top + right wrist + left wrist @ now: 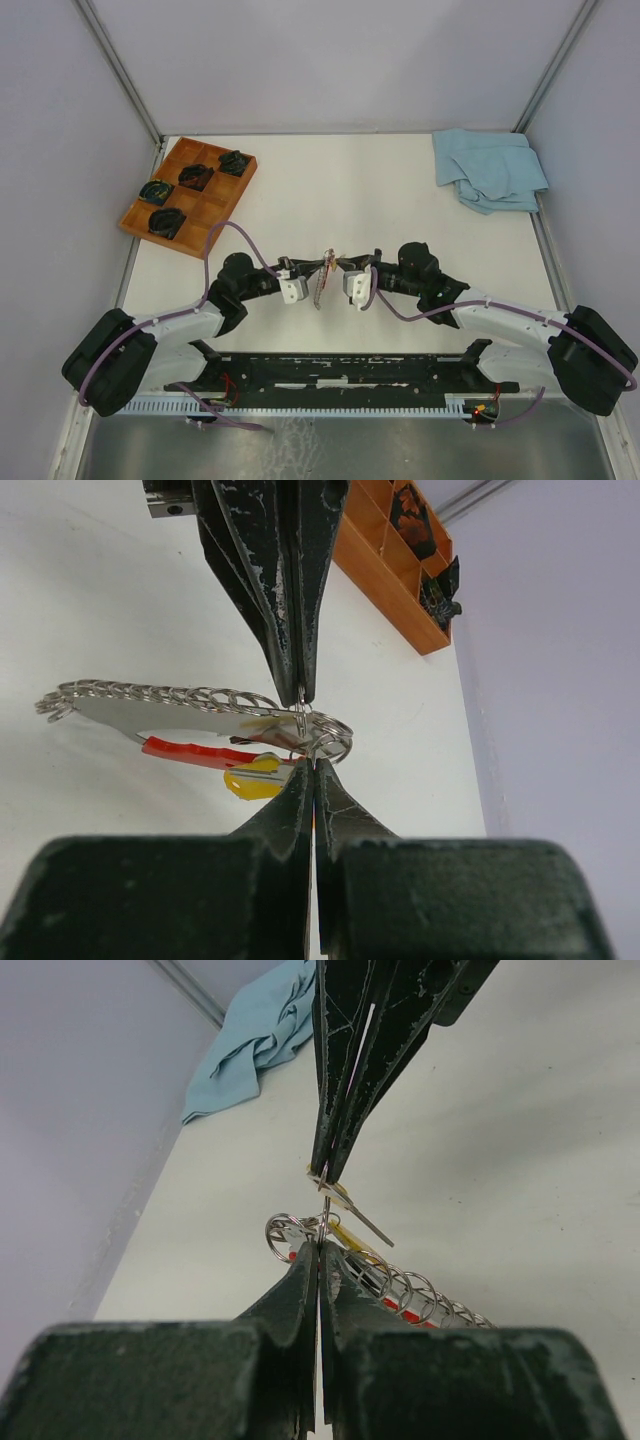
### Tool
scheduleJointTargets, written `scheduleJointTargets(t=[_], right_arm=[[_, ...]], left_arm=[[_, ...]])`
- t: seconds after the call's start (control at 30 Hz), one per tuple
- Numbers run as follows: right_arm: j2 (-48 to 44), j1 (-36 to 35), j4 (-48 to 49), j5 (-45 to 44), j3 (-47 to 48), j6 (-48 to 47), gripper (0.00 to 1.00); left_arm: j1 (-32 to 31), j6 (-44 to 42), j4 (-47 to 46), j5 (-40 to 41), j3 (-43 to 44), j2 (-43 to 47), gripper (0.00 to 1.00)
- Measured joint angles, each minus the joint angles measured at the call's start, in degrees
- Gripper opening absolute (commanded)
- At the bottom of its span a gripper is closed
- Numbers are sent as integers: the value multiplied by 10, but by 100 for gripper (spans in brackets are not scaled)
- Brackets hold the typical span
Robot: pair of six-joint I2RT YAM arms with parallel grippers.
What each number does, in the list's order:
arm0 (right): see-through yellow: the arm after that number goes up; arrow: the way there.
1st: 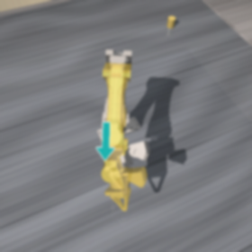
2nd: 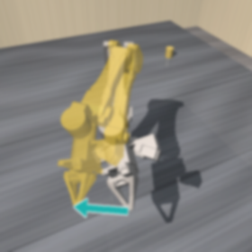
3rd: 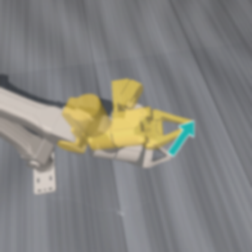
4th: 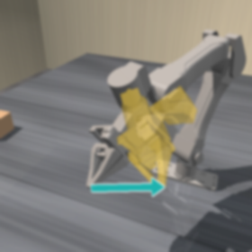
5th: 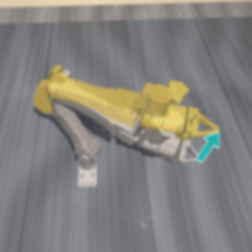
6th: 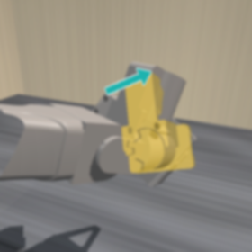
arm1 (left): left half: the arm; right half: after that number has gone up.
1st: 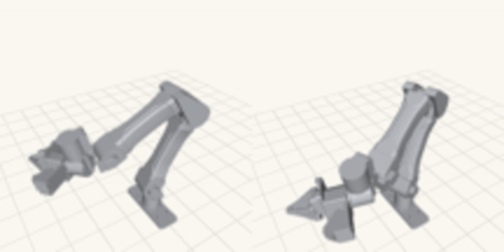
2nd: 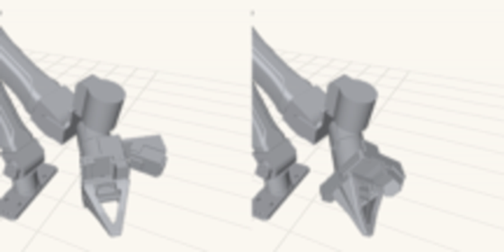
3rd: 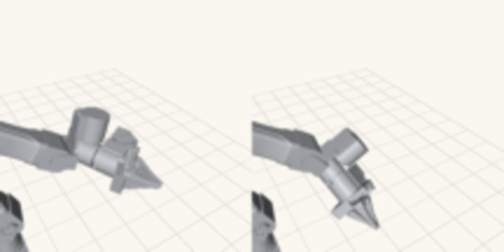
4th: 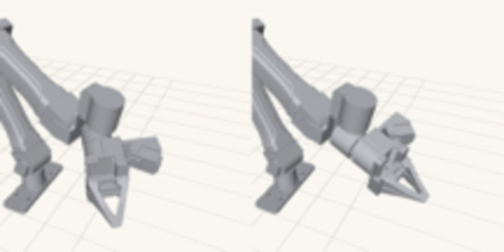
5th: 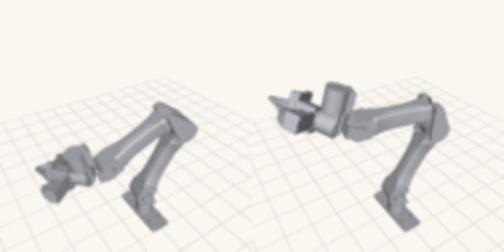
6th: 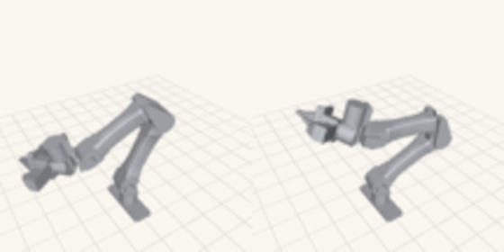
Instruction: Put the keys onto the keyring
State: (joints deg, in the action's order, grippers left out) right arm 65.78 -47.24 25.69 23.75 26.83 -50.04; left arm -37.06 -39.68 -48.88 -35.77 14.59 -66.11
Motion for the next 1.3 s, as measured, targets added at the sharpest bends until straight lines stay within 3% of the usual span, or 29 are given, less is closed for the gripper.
scheduleJointTargets(t=[0.63,0.77,0.93,1.1,1.3], right_arm=[[3,0,-7,4,0,23,1],[-40,0,-41,-50,-4,125,1],[-102,0,-168,-147,14,308,1],[-117,0,-317,-222,48,493,1],[-109,0,-431,-279,56,631,1]], left_arm=[[3,6,-10,-18,0,-5,3],[3,11,-10,-8,0,-9,3],[3,29,-10,7,0,-11,3],[4,47,-10,24,0,-18,3],[5,65,-8,42,3,-18,3]])
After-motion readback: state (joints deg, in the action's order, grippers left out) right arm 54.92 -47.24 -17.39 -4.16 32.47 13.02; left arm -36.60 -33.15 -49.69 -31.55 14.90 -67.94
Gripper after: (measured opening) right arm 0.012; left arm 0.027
